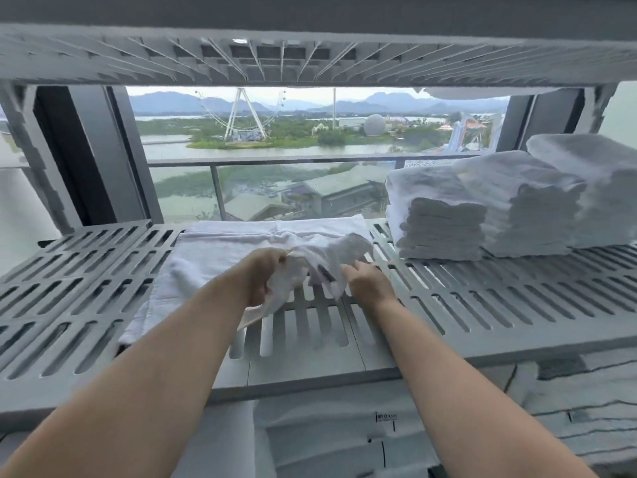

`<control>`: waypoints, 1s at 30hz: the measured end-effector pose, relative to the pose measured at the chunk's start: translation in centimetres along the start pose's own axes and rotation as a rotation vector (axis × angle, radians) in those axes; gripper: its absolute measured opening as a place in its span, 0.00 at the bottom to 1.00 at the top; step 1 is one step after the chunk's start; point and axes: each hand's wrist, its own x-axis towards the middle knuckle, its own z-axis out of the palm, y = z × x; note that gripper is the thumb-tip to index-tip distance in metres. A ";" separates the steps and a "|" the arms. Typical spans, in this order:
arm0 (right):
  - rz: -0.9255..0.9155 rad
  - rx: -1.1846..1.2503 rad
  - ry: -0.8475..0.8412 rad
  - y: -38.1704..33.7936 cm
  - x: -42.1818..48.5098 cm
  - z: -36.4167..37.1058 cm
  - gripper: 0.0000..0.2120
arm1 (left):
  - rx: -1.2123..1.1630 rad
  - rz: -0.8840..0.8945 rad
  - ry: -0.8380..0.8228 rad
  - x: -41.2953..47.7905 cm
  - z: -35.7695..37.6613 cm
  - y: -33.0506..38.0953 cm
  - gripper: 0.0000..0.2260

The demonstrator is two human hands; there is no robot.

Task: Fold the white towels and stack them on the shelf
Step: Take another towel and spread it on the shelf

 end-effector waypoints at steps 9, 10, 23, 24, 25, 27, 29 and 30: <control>0.127 0.792 -0.007 0.0 0.1 -1.0 0.27 | 0.232 0.089 0.217 -0.3 2.0 -1.7 0.16; 0.135 0.849 -0.033 -0.2 0.0 -1.6 0.23 | 0.293 0.129 0.239 -0.2 2.0 -1.6 0.16; 0.072 0.112 0.336 4.1 -4.0 -5.4 0.07 | 1.380 0.400 0.096 -3.1 6.1 -2.4 0.10; 0.045 0.113 0.349 4.5 -4.0 -5.5 0.07 | 1.325 0.504 0.081 -3.4 7.0 -2.6 0.12; 0.021 0.120 0.354 4.8 -4.0 -5.6 0.06 | 1.279 0.602 0.037 -3.7 8.2 -2.8 0.14; 0.016 0.211 0.352 5.3 -4.2 -6.0 0.05 | 1.265 0.707 -0.066 -4.0 10.5 -3.6 0.22; 0.049 0.367 0.333 5.6 -4.5 -6.4 0.03 | 1.368 0.694 -0.044 -4.0 12.4 -4.7 0.25; 0.062 0.421 0.316 5.7 -4.6 -6.6 0.02 | 1.429 0.710 0.013 -3.9 13.1 -5.4 0.22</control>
